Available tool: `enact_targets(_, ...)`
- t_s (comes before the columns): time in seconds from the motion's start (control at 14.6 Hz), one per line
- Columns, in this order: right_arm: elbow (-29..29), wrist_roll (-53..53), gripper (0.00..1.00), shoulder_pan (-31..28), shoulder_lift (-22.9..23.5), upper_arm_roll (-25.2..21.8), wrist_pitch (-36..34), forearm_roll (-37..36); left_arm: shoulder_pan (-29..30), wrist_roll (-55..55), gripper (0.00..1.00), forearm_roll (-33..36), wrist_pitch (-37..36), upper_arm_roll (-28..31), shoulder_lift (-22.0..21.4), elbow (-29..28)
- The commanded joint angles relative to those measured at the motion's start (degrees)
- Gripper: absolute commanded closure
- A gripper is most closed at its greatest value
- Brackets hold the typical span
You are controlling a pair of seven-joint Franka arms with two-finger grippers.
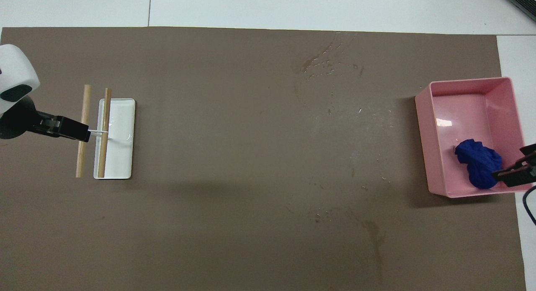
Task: Wipe water with towel using both arms
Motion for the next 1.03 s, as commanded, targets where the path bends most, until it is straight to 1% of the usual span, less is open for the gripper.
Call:
enact_targets(0.0, 7.14, 6.1, 0.0, 1.57, 1.78, 0.74, -7.08, 0.04, -0.97, 0.22, 0.0, -0.63, 0.97, 1.08, -1.57, -1.88)
enact_targets(0.14, 7.14, 8.49, 0.0, 3.33, 1.51, 0.91, -8.23, -2.41, -0.97, 0.13, 0.0, -0.63, 0.97, 1.08, -1.57, -1.88)
enact_targets(0.34, 6.18, 8.93, 0.0, 3.34, 0.37, 0.91, -7.8, -2.25, -0.97, 0.22, 0.0, -0.63, 0.97, 1.08, -1.57, -1.88)
enact_targets(0.41, 6.09, 8.93, 0.0, 3.34, 0.46, 0.91, -5.88, -2.25, -0.97, 0.22, 0.0, -0.63, 0.97, 1.08, -1.57, -1.88)
enact_targets(0.48, 5.83, 8.15, 0.0, 3.34, 0.55, 1.0, -1.51, -1.9, -0.97, 0.13, 0.0, -0.63, 0.97, 1.08, -1.57, -1.88)
enact_targets(0.55, 5.91, 7.97, 0.0, 3.25, 0.98, 1.0, 1.23, -1.29, -0.97, 0.22, 0.0, -0.63, 0.97, 1.08, -1.57, -1.88)
enact_targets(0.62, 6.17, 7.53, 0.0, 3.42, 1.07, 1.0, 2.04, -0.5, -0.97, 0.13, 0.0, -0.63, 0.97, 1.08, -1.57, -1.88)
enact_targets(0.69, 6.18, 8.4, 0.0, 3.77, 1.07, 1.09, 1.35, -0.23, -0.97, 0.13, 0.0, -0.63, 1.05, 1.08, -1.57, -1.88)
enact_targets(0.76, 6.18, 9.88, 0.0, 3.95, 0.99, 1.17, 0.56, -0.22, -0.97, 0.13, 0.0, -0.63, 0.97, 1.08, -1.57, -1.88)
enact_targets(0.89, 6.79, 20.47, 0.0, 6.14, 1.07, 1.26, -1.28, -0.14, -0.97, 0.13, 0.0, -0.63, 0.97, 1.08, -1.57, -1.88)
enact_targets(0.96, 6.79, 25.32, 0.0, 6.24, 1.07, 1.79, -2.68, 0.56, -0.97, 0.22, 0.0, -0.63, 0.97, 1.08, -1.57, -1.88)
